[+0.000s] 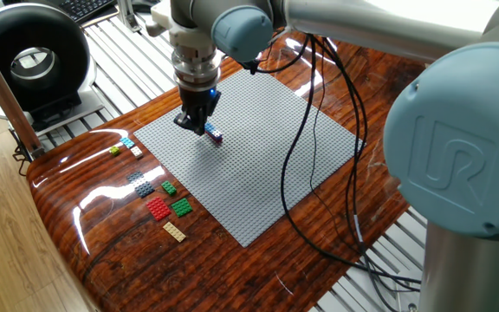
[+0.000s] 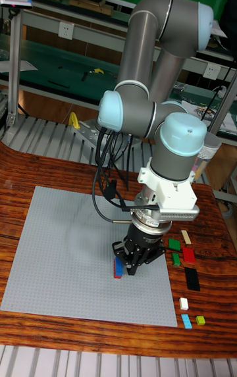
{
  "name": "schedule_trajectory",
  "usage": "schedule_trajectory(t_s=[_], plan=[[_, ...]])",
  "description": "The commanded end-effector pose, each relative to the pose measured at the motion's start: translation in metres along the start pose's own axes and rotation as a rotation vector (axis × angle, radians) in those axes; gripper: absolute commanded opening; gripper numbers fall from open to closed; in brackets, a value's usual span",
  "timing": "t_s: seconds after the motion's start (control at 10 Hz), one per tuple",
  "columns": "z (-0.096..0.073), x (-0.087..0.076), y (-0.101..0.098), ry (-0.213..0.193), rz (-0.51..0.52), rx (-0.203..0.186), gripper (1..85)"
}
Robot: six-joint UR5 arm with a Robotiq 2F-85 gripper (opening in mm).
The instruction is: Build with small Lego blocks
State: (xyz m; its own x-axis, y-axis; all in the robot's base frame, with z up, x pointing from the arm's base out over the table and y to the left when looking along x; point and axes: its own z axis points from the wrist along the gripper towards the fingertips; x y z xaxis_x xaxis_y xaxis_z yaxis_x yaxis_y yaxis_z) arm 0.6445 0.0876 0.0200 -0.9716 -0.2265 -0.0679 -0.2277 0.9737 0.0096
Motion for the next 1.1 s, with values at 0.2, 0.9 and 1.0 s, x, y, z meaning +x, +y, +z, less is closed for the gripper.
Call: schedule_trajectory(t_s=[0.2, 0.9, 1.0], plan=[[-0.0043, -0.0031, -0.008, -0.001, -0.008, -0.008, 1.3], [-0.0024, -0.0014, -0.0077, -0.004, -0.006, -0.017, 1.3], [-0.0023, -0.0016, -0.0066, -0.004, -0.005, -0.02, 1.3]])
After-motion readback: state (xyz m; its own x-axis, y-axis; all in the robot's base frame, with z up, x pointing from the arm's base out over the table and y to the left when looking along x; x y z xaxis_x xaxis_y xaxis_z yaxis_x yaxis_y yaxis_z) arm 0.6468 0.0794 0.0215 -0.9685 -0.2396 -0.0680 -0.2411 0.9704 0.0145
